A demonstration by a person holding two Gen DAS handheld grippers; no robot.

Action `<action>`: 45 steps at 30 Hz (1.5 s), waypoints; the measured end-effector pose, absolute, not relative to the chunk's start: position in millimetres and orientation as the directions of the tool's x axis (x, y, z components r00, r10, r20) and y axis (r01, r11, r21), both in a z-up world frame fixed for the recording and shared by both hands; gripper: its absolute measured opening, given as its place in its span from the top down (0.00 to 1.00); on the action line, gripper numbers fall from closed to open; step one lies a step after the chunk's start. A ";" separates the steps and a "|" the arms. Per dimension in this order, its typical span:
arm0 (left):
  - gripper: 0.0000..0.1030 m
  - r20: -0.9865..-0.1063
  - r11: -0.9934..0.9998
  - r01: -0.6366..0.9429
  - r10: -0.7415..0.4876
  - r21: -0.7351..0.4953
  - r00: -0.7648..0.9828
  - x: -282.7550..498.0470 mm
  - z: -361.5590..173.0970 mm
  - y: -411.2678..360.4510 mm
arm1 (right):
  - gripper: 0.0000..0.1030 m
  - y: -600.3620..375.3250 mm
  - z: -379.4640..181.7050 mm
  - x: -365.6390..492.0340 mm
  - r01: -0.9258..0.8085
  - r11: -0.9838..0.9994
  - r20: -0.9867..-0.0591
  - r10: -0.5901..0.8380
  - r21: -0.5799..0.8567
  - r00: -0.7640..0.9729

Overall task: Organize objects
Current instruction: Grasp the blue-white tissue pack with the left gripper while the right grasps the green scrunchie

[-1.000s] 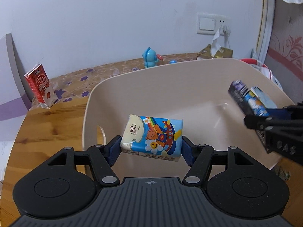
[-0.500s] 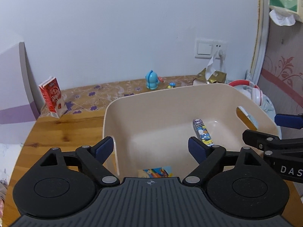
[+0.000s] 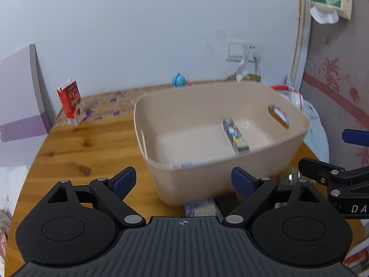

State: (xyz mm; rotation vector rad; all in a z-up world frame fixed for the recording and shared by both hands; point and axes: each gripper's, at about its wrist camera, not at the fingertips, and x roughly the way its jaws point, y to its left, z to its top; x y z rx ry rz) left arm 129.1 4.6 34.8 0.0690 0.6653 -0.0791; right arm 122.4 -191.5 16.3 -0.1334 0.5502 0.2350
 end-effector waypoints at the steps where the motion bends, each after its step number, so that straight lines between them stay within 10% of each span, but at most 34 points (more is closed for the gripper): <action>1: 0.11 -0.625 0.995 0.096 -0.050 0.040 0.779 126.0 31.2 5.6 | 0.00 -192.2 12.0 119.8 -0.259 0.964 -0.541 0.185 -0.063 0.820; 28: 0.12 -0.760 0.989 0.060 -0.141 -0.134 0.635 140.8 -50.2 15.3 | 0.00 -183.7 -57.9 118.9 -0.286 0.958 -0.671 0.196 -0.026 0.715; 35: 0.23 -0.784 0.983 0.052 -0.172 -0.176 0.597 154.8 -60.3 14.4 | 0.22 -179.6 -64.8 128.9 -0.308 0.951 -0.698 0.229 0.013 0.679; 40: 0.48 -0.769 0.969 0.052 -0.223 -0.240 0.600 157.3 -62.7 17.4 | 0.52 -174.0 -72.1 129.1 -0.334 0.942 -0.721 0.241 0.013 0.650; 45: 0.51 -0.770 0.970 0.062 -0.224 -0.234 0.597 156.8 -61.2 15.4 | 0.81 -173.7 -72.5 127.8 -0.341 0.940 -0.722 0.253 0.025 0.644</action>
